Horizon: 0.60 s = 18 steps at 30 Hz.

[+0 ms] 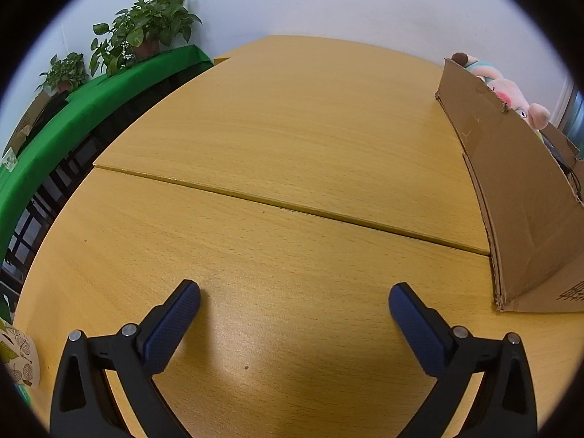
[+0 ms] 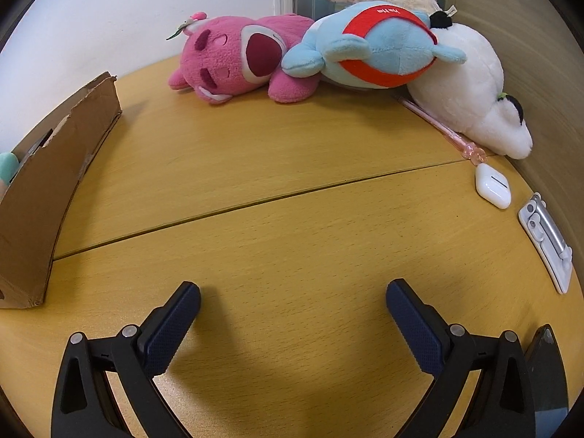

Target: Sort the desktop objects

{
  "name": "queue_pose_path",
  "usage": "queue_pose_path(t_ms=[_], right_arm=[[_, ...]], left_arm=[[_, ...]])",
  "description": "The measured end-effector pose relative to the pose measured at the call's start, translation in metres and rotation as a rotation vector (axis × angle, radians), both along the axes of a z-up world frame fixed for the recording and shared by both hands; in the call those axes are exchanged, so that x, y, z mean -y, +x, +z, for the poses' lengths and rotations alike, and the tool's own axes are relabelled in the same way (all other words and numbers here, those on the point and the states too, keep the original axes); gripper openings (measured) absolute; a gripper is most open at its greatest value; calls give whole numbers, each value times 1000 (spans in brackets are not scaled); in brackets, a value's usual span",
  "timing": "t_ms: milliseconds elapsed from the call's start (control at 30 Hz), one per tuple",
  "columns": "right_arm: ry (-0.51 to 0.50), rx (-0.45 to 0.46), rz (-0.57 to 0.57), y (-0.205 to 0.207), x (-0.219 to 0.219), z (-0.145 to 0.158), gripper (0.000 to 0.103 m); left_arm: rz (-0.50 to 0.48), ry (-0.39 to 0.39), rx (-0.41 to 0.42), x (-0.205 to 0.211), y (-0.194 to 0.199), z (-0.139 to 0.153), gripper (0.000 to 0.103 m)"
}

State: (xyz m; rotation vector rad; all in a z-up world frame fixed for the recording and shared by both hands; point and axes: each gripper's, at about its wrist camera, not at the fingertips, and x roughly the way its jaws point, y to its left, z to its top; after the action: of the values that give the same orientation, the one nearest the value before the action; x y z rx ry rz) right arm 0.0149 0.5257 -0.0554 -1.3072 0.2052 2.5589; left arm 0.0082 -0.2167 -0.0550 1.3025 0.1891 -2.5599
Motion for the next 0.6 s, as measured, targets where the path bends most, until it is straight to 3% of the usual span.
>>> queue_pose_path(t_ms=[600], right_arm=[[-1, 2, 2, -1, -1, 2, 103]], left_arm=[[-2, 3, -2, 4, 1, 1, 103]])
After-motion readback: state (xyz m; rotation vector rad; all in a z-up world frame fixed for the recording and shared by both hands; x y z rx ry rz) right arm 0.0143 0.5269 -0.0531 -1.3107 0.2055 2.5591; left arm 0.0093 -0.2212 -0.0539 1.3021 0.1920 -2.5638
